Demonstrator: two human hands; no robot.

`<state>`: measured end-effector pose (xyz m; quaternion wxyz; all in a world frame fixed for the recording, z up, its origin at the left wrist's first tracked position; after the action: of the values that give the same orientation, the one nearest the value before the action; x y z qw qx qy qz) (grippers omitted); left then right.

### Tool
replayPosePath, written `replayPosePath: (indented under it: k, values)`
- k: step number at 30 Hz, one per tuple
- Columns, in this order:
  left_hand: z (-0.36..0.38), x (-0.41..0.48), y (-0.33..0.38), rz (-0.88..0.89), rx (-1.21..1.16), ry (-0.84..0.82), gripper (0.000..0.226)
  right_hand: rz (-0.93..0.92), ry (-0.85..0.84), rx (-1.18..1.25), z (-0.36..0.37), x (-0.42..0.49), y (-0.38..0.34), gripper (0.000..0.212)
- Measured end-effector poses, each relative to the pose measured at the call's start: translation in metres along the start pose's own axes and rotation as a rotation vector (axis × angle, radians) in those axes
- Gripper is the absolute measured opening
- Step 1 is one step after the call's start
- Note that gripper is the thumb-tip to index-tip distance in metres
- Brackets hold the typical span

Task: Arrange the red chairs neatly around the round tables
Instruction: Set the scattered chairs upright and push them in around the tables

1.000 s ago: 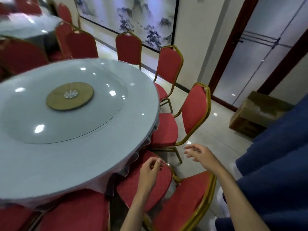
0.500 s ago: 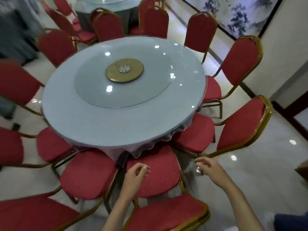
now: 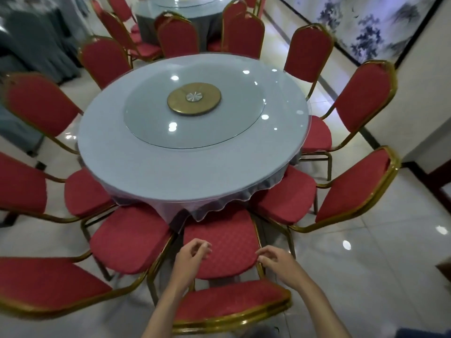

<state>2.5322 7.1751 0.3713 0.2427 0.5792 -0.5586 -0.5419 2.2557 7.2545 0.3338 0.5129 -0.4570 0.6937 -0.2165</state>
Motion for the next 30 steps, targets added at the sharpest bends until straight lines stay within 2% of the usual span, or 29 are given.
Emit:
replayPosePath:
  k: [4,8,10,16,19,21,24,30]
  values:
    - [-0.001,-0.007,-0.028,-0.009,-0.010,0.020,0.017,0.016,0.010,-0.075,0.024,-0.015,0.005,0.011]
    - [-0.001,-0.018,-0.053,0.010,0.110,-0.045,0.017,0.101,-0.058,-0.263,0.059,-0.033,0.017,0.013]
    - [0.000,-0.025,-0.065,0.011,0.182,-0.069,0.017,0.134,0.005,-0.344,0.067,-0.039,0.022,0.022]
    - [0.002,-0.052,-0.095,-0.001,0.342,-0.087,0.019,0.187,0.250,-0.388,0.077,-0.046,0.035,0.035]
    - [-0.002,-0.059,-0.097,0.034,0.329,-0.038,0.022,0.197,0.375,-0.242,0.084,-0.049,0.044,0.039]
    - [-0.002,-0.065,-0.098,0.064,0.342,0.029,0.029,0.180,0.397,-0.128,0.086,-0.050,0.047,0.039]
    - [-0.003,-0.070,-0.100,0.079,0.367,0.169,0.035,0.150,0.438,-0.071,0.088,-0.048,0.054,0.039]
    - [-0.001,-0.063,-0.098,0.053,0.359,0.281,0.037,0.120,0.557,-0.037,0.082,-0.038,0.053,0.034]
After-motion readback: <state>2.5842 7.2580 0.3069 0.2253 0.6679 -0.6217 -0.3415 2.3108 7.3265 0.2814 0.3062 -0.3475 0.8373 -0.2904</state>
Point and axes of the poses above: each hand's wrist, its own x-axis towards the middle knuckle, its own z-axis out of the palm, y = z × x, the point moved 3 cm from there along x, towards the middle knuckle, and after that the axes turned 1 degree about -y, right-handed, at the moved point
